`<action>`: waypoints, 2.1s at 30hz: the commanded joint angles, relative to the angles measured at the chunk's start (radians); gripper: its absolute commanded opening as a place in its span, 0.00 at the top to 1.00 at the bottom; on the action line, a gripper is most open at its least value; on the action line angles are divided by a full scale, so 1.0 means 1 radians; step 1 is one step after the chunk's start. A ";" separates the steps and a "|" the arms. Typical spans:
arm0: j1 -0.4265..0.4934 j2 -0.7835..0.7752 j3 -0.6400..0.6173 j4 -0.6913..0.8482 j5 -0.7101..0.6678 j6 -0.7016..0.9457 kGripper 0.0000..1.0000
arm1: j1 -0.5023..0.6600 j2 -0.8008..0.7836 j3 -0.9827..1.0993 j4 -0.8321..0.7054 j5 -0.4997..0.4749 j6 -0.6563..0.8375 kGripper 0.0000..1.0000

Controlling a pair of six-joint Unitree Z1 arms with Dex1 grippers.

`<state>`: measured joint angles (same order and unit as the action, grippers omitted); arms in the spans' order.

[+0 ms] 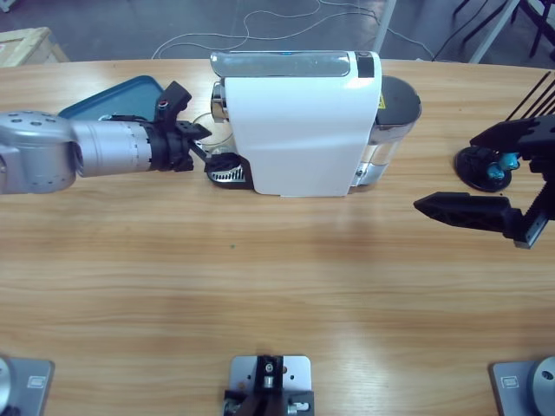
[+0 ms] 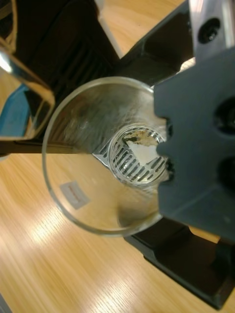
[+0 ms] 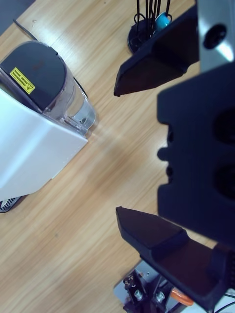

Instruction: Pour coffee

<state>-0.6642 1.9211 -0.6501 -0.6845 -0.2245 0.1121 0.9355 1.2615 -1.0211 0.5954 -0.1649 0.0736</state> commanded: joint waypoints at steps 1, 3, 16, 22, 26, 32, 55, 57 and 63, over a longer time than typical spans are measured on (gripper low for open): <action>-0.015 -0.085 0.084 0.013 0.055 0.009 0.01 | -0.014 -0.030 0.031 0.010 0.021 -0.011 0.00; -0.015 -0.118 0.113 0.014 0.088 0.011 0.01 | -0.014 -0.036 0.022 0.020 0.021 -0.011 0.00; -0.052 -0.875 0.080 0.783 0.376 -0.016 0.01 | -0.048 -0.110 -0.043 0.130 -0.046 -0.018 0.25; -0.052 -1.204 0.005 1.150 0.428 0.001 0.06 | -0.357 -0.129 -0.029 0.161 0.039 0.009 0.66; -0.052 -1.175 -0.027 1.181 0.431 0.000 0.10 | -0.382 -0.087 -0.072 0.212 0.051 -0.005 0.99; -0.052 -1.199 -0.028 1.199 0.430 -0.014 0.09 | -0.358 0.080 -0.303 0.299 0.055 -0.085 1.00; -0.052 -1.212 0.137 0.906 0.365 -0.001 0.15 | -0.330 0.862 -1.334 0.806 0.169 -0.242 1.00; -0.052 -1.192 0.159 0.855 0.365 -0.007 0.15 | -0.326 0.879 -1.337 0.818 0.168 -0.242 1.00; -0.052 -1.188 0.175 0.830 0.366 -0.014 0.15 | -0.322 0.897 -1.329 0.840 0.164 -0.244 1.00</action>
<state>-0.7120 0.7032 -0.5234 0.1754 0.1567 0.1089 0.5991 2.0814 -2.3520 1.4102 -0.0031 -0.1525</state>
